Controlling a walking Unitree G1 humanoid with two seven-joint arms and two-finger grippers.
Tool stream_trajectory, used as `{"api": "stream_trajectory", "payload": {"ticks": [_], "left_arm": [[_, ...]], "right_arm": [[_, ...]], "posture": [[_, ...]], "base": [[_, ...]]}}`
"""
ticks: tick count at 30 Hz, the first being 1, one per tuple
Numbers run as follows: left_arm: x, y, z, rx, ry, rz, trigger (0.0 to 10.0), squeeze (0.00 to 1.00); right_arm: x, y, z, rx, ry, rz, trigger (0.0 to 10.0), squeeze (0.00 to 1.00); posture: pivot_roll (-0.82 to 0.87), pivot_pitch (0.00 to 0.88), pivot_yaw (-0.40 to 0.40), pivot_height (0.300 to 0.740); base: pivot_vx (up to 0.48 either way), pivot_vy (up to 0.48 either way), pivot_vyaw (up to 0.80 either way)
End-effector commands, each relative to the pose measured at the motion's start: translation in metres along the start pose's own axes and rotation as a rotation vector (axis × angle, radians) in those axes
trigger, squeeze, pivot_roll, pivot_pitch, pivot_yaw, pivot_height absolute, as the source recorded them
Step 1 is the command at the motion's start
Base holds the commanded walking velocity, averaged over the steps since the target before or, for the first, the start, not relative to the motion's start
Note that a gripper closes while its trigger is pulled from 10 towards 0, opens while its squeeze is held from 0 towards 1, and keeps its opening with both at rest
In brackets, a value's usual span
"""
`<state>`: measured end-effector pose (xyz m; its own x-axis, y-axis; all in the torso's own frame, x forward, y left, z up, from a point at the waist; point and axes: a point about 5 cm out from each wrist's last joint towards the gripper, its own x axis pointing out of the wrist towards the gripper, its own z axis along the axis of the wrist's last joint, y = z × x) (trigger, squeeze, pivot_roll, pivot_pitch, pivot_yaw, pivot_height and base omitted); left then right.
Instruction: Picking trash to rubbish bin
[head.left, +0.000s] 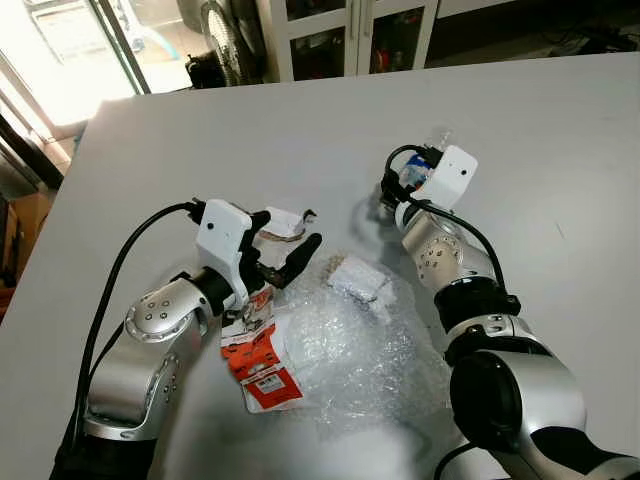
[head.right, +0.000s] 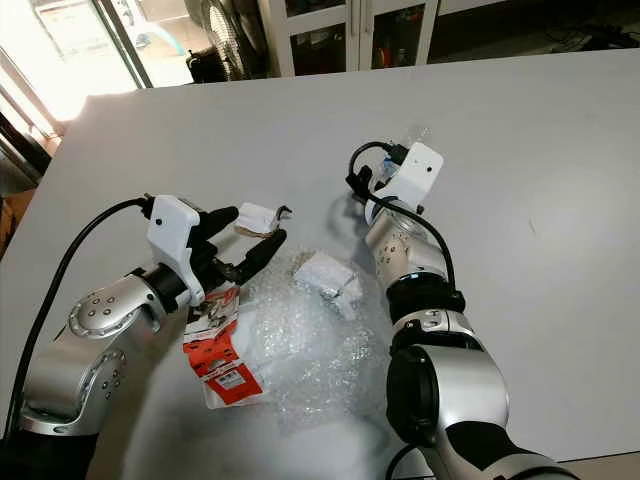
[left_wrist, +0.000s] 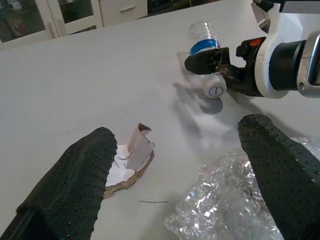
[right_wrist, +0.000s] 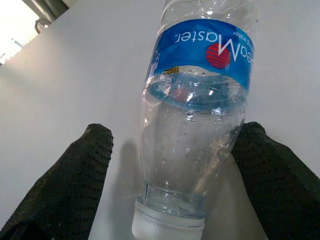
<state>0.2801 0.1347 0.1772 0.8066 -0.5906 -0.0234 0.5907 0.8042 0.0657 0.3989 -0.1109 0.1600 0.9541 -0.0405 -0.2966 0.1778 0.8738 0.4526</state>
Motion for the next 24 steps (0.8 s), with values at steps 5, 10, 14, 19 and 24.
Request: {"api": "stream_trajectory", "payload": {"ticks": [5, 10, 14, 19, 24], "left_arm": [[-0.003, -0.002, -0.002, -0.008, 0.014, -0.017, 10.0, 0.0], [-0.003, -0.005, -0.004, -0.012, 0.025, -0.03, 10.0, 0.0], [-0.003, -0.006, -0.006, -0.014, 0.032, -0.037, 10.0, 0.0], [-0.003, -0.007, -0.007, -0.019, 0.035, -0.042, 10.0, 0.0], [-0.003, -0.008, -0.006, -0.023, 0.032, -0.044, 10.0, 0.0]], "right_arm": [[-0.006, -0.032, -0.065, -0.008, 0.291, -0.097, 10.0, 0.0], [-0.007, -0.036, -0.073, -0.02, 0.324, -0.099, 10.0, 0.0], [-0.009, -0.039, -0.079, -0.02, 0.352, -0.088, 10.0, 0.0], [-0.01, -0.041, -0.082, -0.031, 0.365, -0.082, 10.0, 0.0], [-0.011, -0.041, -0.085, -0.036, 0.375, -0.088, 10.0, 0.0]], "posture": [[0.18, 0.226, 0.078, 0.74], [0.18, 0.231, 0.073, 0.74], [0.18, 0.234, 0.068, 0.74], [0.18, 0.233, 0.064, 0.74], [0.18, 0.234, 0.062, 0.74]], "base": [[0.0, 0.0, 0.0], [0.0, 0.0, 0.0], [0.0, 0.0, 0.0], [0.0, 0.0, 0.0], [0.0, 0.0, 0.0]]}}
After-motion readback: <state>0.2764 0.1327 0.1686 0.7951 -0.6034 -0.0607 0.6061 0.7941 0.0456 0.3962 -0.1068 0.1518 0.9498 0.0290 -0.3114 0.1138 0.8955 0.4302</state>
